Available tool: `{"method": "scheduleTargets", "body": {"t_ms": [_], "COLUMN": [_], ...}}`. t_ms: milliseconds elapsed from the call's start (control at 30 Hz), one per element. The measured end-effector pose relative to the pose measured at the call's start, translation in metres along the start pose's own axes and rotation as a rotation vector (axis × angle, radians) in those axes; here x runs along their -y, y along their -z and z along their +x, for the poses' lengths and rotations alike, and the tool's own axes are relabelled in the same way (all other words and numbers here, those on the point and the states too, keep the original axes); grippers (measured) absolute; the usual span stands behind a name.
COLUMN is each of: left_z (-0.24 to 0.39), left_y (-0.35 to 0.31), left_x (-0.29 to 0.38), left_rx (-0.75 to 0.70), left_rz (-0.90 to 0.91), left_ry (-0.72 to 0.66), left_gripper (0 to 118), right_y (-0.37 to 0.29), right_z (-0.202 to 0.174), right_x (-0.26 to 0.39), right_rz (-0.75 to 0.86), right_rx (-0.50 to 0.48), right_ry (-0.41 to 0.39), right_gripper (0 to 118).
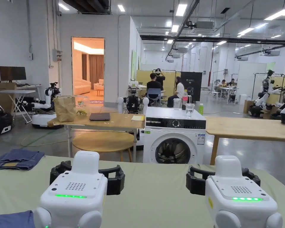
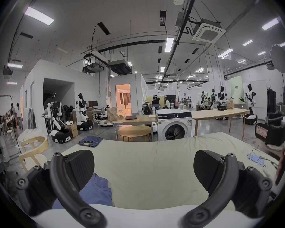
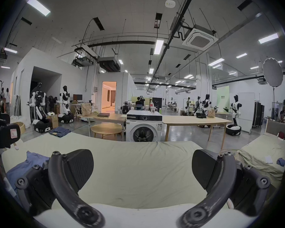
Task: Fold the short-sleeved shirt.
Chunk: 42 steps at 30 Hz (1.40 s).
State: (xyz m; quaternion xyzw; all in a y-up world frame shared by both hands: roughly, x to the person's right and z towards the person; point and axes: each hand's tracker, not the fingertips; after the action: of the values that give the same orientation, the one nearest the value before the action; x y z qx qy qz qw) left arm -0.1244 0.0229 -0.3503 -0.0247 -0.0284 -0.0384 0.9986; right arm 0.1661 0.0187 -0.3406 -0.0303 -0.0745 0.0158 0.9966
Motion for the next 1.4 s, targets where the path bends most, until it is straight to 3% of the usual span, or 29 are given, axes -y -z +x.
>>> {"method": "scheduleTargets", "body": {"t_ms": [333, 367, 400, 433, 467, 500, 533, 600, 700, 767, 867, 1033, 1100, 1233, 1367, 1400], "left_z": [0.000, 0.000, 0.000, 0.000, 0.000, -0.001, -0.002, -0.006, -0.011, -0.029, -0.074, -0.181, -0.215, -0.262, -0.271, -0.272], "left_y": [0.001, 0.001, 0.001, -0.001, -0.005, -0.002, 0.003, 0.004, 0.003, -0.002, -0.027, -0.087, -0.113, -0.125, -0.094, -0.080], "left_x": [0.000, 0.001, 0.001, 0.002, 0.002, 0.001, 0.002, 0.004, 0.006, 0.008, 0.013, 0.041, 0.054, 0.087, 0.112, 0.118], "left_rx": [0.039, 0.042, 0.043, 0.039, 0.037, 0.033, -0.017, 0.044, 0.019, -0.003, -0.125, -0.383, -0.461, -0.439, -0.368, -0.349], "left_rz": [-0.001, -0.004, -0.008, -0.008, 0.018, 0.010, 0.040, 0.002, 0.008, 0.003, -0.001, -0.096, -0.144, -0.310, -0.396, -0.444], "left_ry": [-0.018, -0.018, -0.018, -0.026, -0.038, -0.043, -0.075, -0.057, -0.045, -0.047, -0.035, -0.067, -0.096, -0.145, -0.150, -0.151], "left_gripper": [118, 118, 113, 54, 0, 0, 0, 0, 0, 0, 0, 0, 0, 0, 0, 35], "right_y": [-0.001, -0.002, -0.003, -0.005, -0.005, -0.004, -0.005, -0.006, -0.004, -0.001, 0.003, -0.011, -0.022, -0.031, -0.021, -0.018], "right_z": [-0.001, 0.001, 0.004, 0.007, 0.006, 0.004, 0.004, 0.013, 0.007, -0.006, -0.057, -0.185, -0.225, -0.277, -0.291, -0.291], "right_x": [0.002, 0.003, 0.003, 0.003, 0.003, 0.004, 0.004, 0.003, 0.004, 0.001, -0.002, 0.008, 0.015, 0.037, 0.054, 0.057], "right_rz": [-0.002, -0.011, -0.032, -0.025, -0.017, -0.026, 0.005, -0.030, -0.015, -0.033, -0.017, -0.042, -0.058, -0.063, -0.089, -0.096], "right_rx": [0.024, 0.019, -0.040, -0.064, -0.004, 0.081, 0.099, 0.011, 0.055, 0.002, -0.101, -0.420, -0.500, -0.589, -0.614, -0.613], "right_ry": [-0.032, -0.025, 0.009, 0.046, 0.043, 0.008, -0.009, 0.024, -0.011, -0.007, -0.024, -0.011, -0.025, -0.100, -0.097, -0.097], "right_gripper": [118, 113, 91, 24, 0, 0, 0, 0, 0, 0, 0, 0, 0, 0, 0, 0]}}
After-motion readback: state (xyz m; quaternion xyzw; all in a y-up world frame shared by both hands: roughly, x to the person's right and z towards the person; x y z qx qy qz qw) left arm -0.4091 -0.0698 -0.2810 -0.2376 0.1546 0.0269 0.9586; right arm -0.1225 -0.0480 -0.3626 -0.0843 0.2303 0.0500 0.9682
